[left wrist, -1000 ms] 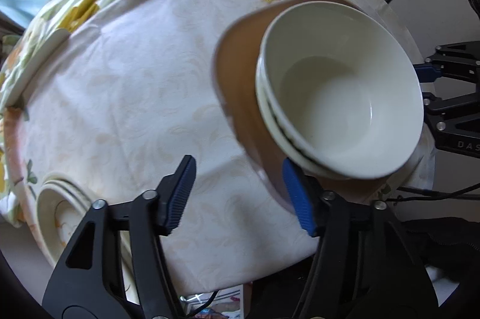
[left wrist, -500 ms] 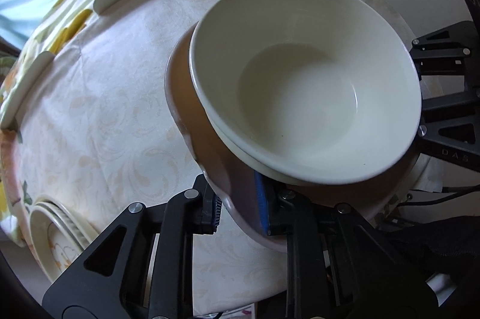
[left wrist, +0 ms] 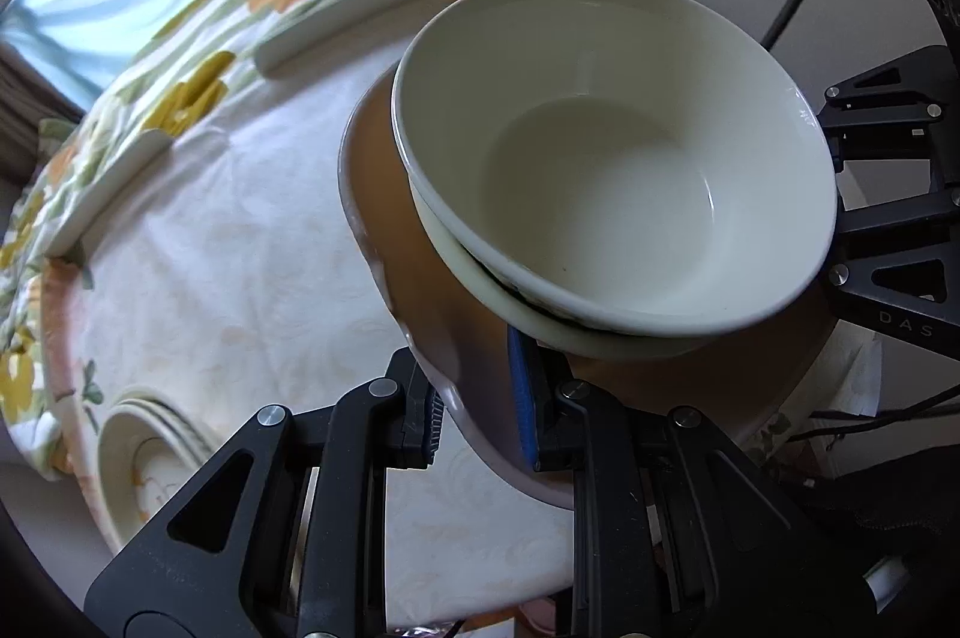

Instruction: Organize plates and bowls

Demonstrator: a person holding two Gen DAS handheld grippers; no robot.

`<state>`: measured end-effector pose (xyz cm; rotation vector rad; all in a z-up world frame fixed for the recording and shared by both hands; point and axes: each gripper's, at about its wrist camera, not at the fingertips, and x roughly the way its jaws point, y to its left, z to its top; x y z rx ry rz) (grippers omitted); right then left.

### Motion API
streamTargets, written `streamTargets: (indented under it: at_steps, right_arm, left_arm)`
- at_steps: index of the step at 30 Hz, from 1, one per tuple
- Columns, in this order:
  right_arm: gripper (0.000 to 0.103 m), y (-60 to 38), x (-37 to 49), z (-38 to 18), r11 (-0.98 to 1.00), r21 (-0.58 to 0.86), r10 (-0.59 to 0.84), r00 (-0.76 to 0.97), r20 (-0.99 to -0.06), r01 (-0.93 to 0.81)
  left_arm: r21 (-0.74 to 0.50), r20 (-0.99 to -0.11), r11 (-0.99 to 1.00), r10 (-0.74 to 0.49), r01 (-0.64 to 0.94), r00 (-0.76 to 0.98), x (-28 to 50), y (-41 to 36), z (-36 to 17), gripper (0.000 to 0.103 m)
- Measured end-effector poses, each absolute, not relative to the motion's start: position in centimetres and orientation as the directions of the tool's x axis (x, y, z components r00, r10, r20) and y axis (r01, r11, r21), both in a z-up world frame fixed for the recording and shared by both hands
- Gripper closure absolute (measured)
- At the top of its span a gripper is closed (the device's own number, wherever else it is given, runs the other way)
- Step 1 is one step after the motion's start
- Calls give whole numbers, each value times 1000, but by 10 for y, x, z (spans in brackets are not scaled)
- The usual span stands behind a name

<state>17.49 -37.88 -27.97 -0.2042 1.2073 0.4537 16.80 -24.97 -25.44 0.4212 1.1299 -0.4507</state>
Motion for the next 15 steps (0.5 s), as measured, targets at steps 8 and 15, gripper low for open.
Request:
streamTargets:
  at_steps: [8,15]
  right_arm:
    - [88,-330,176,-233,853,56,249,310,-918,-519]
    - [88,-246,172,-218,825,56,272,308,-912,-563]
  left_arm:
    - [109,-912,872,-103,476,398,161,-185,-209,86]
    - [121,-912,886,-79,448,403,157,-91,-196,86]
